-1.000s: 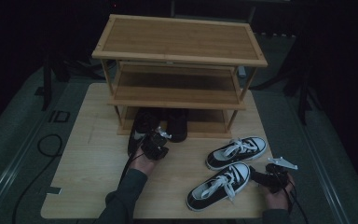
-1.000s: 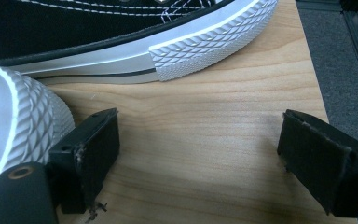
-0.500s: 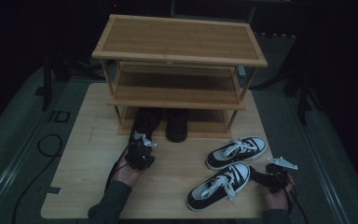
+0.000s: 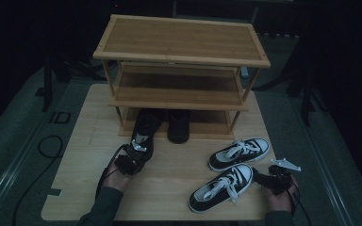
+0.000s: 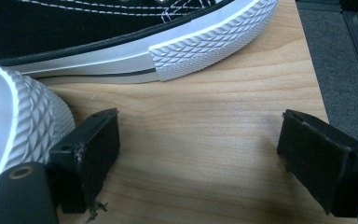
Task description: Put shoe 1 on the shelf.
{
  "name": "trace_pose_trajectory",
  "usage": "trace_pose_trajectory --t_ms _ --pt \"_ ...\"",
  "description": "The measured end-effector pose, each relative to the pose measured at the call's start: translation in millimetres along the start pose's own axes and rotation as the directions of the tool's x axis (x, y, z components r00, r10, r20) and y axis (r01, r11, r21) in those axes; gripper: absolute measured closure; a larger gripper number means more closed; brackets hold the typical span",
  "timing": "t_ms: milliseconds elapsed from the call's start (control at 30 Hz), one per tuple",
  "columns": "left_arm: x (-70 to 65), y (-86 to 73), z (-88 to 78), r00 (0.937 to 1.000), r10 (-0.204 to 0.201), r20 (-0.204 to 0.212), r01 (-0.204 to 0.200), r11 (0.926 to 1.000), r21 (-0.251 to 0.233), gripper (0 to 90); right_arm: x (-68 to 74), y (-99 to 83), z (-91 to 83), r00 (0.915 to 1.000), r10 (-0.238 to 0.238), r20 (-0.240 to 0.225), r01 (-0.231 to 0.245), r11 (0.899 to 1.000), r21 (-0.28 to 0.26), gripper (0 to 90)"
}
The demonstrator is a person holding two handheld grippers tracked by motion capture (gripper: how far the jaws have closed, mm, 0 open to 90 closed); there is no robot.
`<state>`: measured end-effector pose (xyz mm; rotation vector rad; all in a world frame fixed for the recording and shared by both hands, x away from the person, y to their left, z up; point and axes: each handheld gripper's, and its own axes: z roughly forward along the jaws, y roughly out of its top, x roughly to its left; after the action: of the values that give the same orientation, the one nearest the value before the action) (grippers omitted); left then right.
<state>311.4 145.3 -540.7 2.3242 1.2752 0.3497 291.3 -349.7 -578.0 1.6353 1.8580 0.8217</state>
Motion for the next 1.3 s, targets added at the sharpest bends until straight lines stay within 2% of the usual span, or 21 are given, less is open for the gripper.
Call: trace_pose_trajectory --t_ms 167,367,467,767,867,1033,1300 --pt "6.1 -4.9 -2.1 0.9999 -0.015 -0.005 0.015 0.9999 -0.003 88.4 0.0 0.0 -0.1 1.0 0.0 0.0 0.0 1.0 0.001 12.8" --pt "14.9 -6.1 -4.6 0.9985 -0.041 -0.037 0.041 0.9991 -0.01 88.3 0.1 0.0 -0.1 1.0 0.001 0.0 -0.001 1.0 0.0 12.9" --pt "18.0 -4.1 -6.8 0.9984 -0.05 -0.026 0.05 0.9985 -0.021 88.5 0.1 0.0 -0.1 1.0 0.0 0.001 0.0 1.0 0.0 12.9" --pt "11.3 10.8 -9.2 0.9996 -0.013 -0.027 0.012 0.9989 -0.045 89.0 0.1 -0.1 -0.1 1.0 0.001 0.001 -0.001 1.0 0.0 12.9" --pt "11.7 13.8 -8.2 0.9981 -0.014 -0.06 0.011 0.999 -0.042 88.9 0.1 0.0 -0.1 1.0 0.0 0.001 0.0 1.0 0.0 12.8" --pt "20.3 15.1 -10.1 0.9964 -0.042 -0.073 0.039 0.9979 -0.052 88.8 0.1 0.0 -0.1 1.0 0.001 0.001 -0.001 1.0 0.0 12.9" --pt "33.4 18.2 -9.1 0.9932 -0.065 -0.096 0.06 0.9966 -0.057 88.4 0.1 0.0 -0.1 1.0 0.0 0.001 0.0 1.0 0.0 12.9"
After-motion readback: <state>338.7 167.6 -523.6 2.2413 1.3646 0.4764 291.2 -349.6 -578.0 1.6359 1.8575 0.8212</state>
